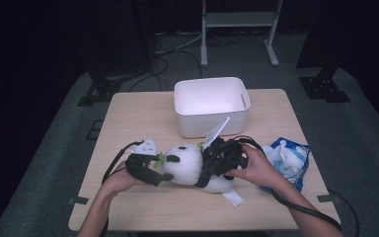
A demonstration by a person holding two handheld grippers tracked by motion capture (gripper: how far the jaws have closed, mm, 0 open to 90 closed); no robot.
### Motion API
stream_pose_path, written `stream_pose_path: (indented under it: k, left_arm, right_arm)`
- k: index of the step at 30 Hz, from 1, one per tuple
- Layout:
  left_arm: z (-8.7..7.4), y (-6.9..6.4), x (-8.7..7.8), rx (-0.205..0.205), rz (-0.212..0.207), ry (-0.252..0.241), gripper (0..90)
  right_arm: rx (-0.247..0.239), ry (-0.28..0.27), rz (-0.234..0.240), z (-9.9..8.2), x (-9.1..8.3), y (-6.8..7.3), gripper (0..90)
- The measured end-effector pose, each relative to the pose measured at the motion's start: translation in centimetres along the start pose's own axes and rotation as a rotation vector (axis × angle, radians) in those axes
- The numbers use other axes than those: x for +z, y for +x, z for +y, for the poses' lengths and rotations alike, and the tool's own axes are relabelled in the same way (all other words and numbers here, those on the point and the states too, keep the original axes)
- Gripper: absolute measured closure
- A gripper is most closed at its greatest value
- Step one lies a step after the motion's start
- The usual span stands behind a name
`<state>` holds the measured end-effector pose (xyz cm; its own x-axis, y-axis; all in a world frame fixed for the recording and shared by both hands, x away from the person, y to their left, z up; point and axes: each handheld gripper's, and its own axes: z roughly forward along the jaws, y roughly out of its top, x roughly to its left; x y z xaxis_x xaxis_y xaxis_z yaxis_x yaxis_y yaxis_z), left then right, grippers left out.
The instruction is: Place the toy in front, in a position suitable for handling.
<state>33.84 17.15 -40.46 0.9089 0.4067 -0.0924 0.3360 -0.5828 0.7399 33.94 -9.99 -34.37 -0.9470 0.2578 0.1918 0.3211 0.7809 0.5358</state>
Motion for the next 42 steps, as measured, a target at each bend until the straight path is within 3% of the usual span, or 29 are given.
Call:
stream_pose_path:
  k: [4, 6, 9, 15, 22, 30, 36, 42]
  left_arm:
    - [0.1, 0.6, 2.0, -0.039, -0.009, -0.005, 24.4]
    - [0.4, 1.1, 2.7, -0.062, 0.009, -0.013, 25.8]
    - [0.9, 1.5, 2.6, -0.075, 0.017, -0.02, 25.5]
    - [2.0, 1.0, 0.9, -0.055, 0.008, -0.047, 22.7]
    - [3.6, 0.2, -0.6, -0.017, -0.004, -0.074, 21.0]
    - [3.8, 0.4, 0.9, -0.04, -0.015, -0.042, 21.7]
    - [3.3, 0.1, 2.0, -0.026, -0.025, 0.0, 22.7]
    - [3.0, -0.7, 3.2, 0.016, -0.007, 0.032, 22.7]
  right_arm:
    - [0.015, 0.022, -0.018, -0.8, 0.0, -0.4, 66.7]
    - [0.032, 0.02, -0.022, -1.3, 0.0, -0.7, 67.8]
    - [0.057, -0.001, -0.025, -2.0, -0.2, -1.5, 69.2]
    - [0.064, -0.026, -0.011, -2.3, 0.0, -1.9, 72.3]
    - [0.045, -0.001, 0.006, -2.2, 1.3, -1.3, 74.4]
    - [0.027, 0.035, 0.012, -1.8, 1.8, -0.5, 71.0]
    - [0.014, 0.025, -0.045, -1.1, 0.3, -0.3, 70.0]
    - [0.018, -0.005, -0.149, -0.9, -1.9, -0.9, 68.8]
